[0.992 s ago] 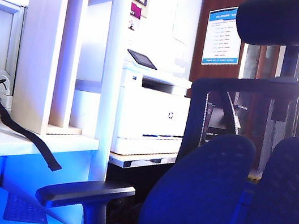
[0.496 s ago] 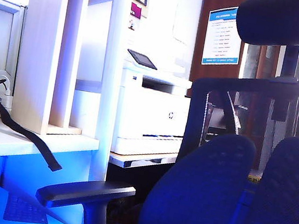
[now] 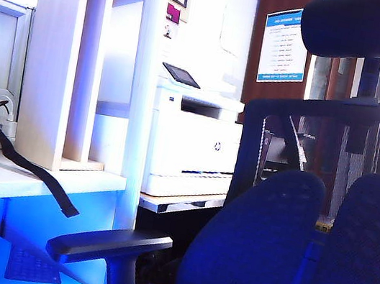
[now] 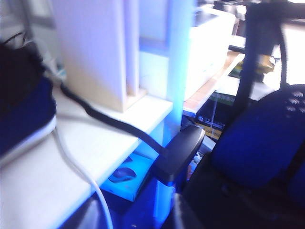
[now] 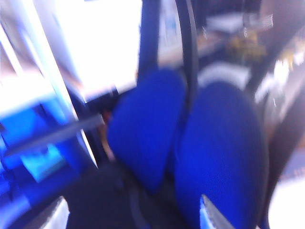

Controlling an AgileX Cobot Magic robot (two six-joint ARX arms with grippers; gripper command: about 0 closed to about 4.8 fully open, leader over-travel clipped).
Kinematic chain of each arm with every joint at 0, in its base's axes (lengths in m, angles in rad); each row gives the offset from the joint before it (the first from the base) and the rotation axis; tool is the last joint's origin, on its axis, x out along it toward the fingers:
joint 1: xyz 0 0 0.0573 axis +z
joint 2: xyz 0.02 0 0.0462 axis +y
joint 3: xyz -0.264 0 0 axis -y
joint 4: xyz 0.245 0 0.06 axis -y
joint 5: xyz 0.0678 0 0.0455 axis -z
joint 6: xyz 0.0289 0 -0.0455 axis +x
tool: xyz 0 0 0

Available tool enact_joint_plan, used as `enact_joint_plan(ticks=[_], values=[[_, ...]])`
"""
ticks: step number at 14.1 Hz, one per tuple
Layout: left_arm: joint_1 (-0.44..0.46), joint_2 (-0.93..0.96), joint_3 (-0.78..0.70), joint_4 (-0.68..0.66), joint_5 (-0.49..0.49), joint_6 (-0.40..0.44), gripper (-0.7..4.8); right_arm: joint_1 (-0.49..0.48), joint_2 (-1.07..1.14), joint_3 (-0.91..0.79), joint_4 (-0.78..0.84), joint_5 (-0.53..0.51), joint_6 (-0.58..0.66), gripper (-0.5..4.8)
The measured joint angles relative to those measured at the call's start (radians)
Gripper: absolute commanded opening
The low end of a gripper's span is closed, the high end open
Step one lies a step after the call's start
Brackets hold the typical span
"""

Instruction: Grab the backpack from the chair and place it on the desk.

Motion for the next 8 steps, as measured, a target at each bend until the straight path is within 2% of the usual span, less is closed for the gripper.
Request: enact_joint_plan(ticks=[3, 8], values=[[0.0, 0.0, -0.099, 0.086, -0.004, -0.096, 2.0, 0.0, 0.0, -0.053, 0.001, 0.003, -0.013, 3.55], [0.0, 0.0, -0.259, 0.193, -0.018, -0.118, 2.0, 0.0, 0.0, -0.069, -0.003, 0.027, -0.025, 3.54]])
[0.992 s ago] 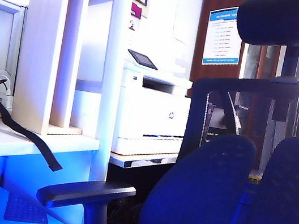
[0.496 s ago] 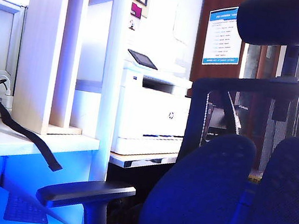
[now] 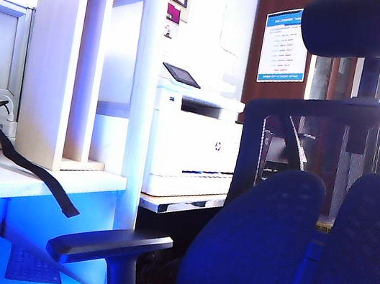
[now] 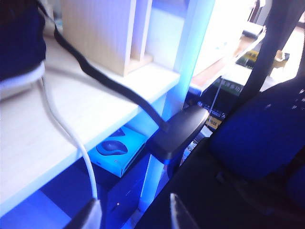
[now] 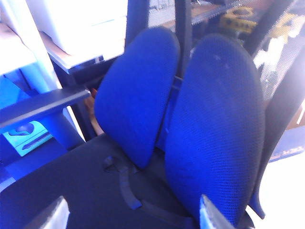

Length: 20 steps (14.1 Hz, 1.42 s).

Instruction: Grab the backpack from the chair and place it on the desk.

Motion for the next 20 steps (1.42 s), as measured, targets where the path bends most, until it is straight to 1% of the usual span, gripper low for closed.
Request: enact_joint_plan(ticks=[1, 2, 3, 4, 5, 6, 7, 8, 9, 10, 11, 12, 13, 14, 20], values=[[0.0, 0.0, -0.021, 0.024, 0.0, 0.0, 1.81, 0.0, 0.0, -0.002, 0.002, 0.002, 0.0, 3.53], [0.0, 0.0, -0.055, 0.079, 0.0, 0.0, 1.73, 0.0, 0.0, -0.012, 0.005, 0.006, 0.0, 3.44], [0.0, 0.0, -0.08, 0.118, 0.0, 0.016, 1.73, 0.0, 0.0, -0.018, -0.007, 0.007, -0.001, 3.31], [0.0, 0.0, -0.119, 0.17, -0.002, 0.055, 1.73, 0.0, 0.0, -0.018, -0.011, 0.011, -0.002, 3.31], [0.0, 0.0, -0.14, 0.198, -0.008, 0.069, 1.63, 0.0, 0.0, -0.018, -0.012, 0.015, -0.003, 3.18], [0.0, 0.001, -0.155, 0.214, -0.012, 0.09, 1.38, 0.0, 0.0, -0.018, -0.013, 0.018, -0.008, 2.83], [0.0, 0.0, -0.155, 0.214, -0.019, 0.118, 1.14, 0.0, 0.0, -0.018, -0.013, 0.023, -0.019, 1.94], [0.0, 0.0, -0.155, 0.212, -0.031, 0.156, 1.14, 0.0, 0.0, -0.018, -0.014, 0.042, -0.023, 1.46], [0.0, 0.0, -0.155, 0.211, -0.036, 0.163, 1.07, 0.0, 0.0, -0.018, -0.014, 0.048, -0.026, 0.98], [0.0, 0.0, -0.155, 0.208, -0.046, 0.17, 0.69, 0.0, 0.0, -0.018, -0.014, 0.058, -0.026, 0.81], [0.0, 0.0, -0.154, 0.201, -0.051, 0.17, 0.32, 0.0, 0.0, -0.018, -0.014, 0.06, -0.028, 0.79], [0.0, 0.0, -0.154, 0.2, -0.052, 0.169, -0.06, 0.0, 0.0, -0.018, -0.014, 0.06, -0.028, 0.32], [0.0, 0.0, -0.154, 0.2, -0.052, 0.158, -0.06, 0.0, 0.0, -0.018, -0.014, 0.06, -0.028, -0.06], [0.0, 0.0, -0.154, 0.2, -0.052, 0.115, -0.05, 0.0, 0.0, -0.018, -0.014, 0.06, -0.027, -0.06], [0.0, 0.0, -0.154, 0.2, -0.052, 0.105, -0.05, 0.0, 0.0, -0.018, -0.015, 0.06, -0.026, -0.06]])
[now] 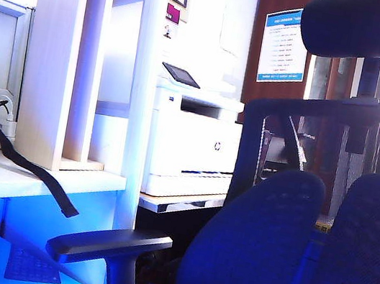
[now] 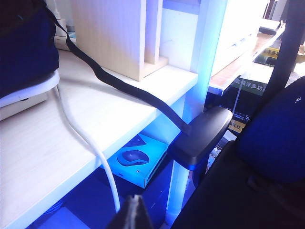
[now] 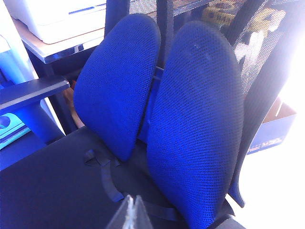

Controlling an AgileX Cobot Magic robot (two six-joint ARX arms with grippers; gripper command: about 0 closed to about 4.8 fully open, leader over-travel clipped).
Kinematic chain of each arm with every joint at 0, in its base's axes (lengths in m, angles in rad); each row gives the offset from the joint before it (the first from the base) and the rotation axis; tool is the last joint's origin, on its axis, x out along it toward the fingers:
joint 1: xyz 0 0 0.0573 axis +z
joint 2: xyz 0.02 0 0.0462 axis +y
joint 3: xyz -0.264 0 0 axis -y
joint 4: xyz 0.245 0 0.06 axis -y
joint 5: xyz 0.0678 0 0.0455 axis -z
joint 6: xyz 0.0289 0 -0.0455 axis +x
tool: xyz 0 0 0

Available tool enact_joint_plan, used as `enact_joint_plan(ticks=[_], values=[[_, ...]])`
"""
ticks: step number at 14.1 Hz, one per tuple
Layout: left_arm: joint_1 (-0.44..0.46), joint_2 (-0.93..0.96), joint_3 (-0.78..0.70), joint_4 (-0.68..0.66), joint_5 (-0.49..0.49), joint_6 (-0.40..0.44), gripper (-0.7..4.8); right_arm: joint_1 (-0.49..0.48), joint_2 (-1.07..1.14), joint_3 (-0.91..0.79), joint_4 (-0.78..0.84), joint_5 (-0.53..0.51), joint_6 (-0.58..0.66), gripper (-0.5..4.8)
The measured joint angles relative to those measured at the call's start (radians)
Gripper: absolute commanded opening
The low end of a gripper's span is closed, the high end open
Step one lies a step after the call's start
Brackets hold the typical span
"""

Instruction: Grab the backpack from the chair and place it on the desk.

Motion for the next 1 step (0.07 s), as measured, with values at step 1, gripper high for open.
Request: enact_joint_plan(ticks=[1], values=[[0.0, 0.0, 0.0, 0.0, 0.0, 0.0, -0.05, 0.0, 0.0, 0.0, 0.0, 0.0, 0.0, -0.06]])
